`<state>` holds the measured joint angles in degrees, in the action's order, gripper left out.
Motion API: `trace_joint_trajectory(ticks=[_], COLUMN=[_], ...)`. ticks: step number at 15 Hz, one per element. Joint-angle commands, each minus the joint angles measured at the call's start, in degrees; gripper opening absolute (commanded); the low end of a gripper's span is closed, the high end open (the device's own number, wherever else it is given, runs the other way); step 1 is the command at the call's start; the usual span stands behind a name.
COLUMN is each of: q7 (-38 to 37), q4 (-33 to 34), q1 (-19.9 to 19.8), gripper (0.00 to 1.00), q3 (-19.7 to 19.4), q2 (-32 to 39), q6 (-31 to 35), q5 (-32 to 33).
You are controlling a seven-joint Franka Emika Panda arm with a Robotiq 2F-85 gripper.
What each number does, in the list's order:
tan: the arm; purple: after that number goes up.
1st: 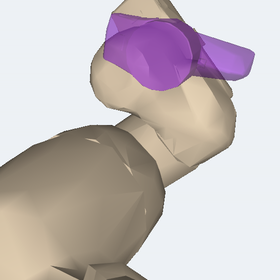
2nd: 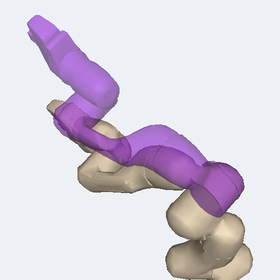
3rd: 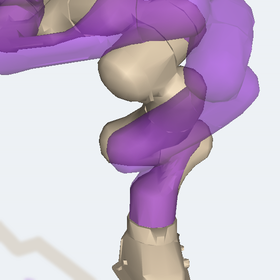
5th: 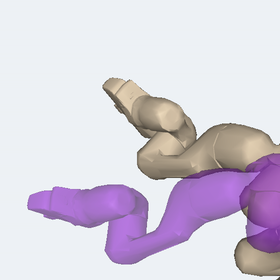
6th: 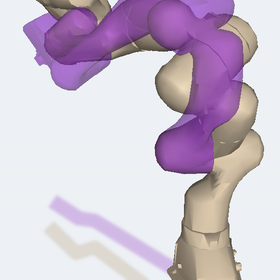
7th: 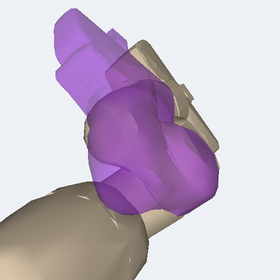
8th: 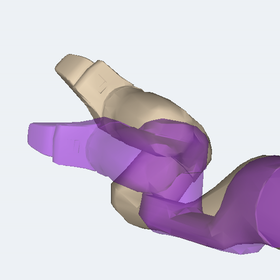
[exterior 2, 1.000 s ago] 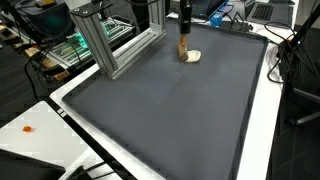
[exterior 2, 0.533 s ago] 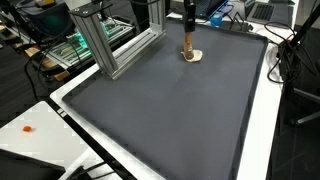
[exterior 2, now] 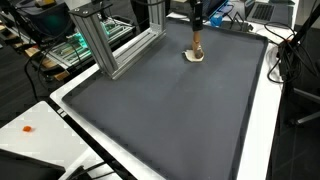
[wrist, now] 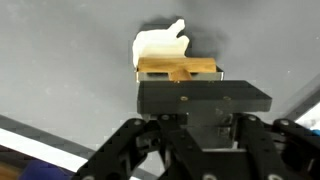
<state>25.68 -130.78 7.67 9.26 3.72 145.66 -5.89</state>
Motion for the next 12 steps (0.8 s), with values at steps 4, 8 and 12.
trace_joint_trajectory(ticks=[4, 8, 12], q7=[-1.9, -3.7, -4.5], q4=[0.2, -0.4, -0.3], q1=[0.4, 0.0, -0.1], gripper=[0.23, 0.23, 0.23], q3=[1.0, 0.1, -0.1], q2=[4.6, 2.9, 2.2], q6=[3.1, -2.2, -6.7], q5=[0.2, 3.8, 5.5])
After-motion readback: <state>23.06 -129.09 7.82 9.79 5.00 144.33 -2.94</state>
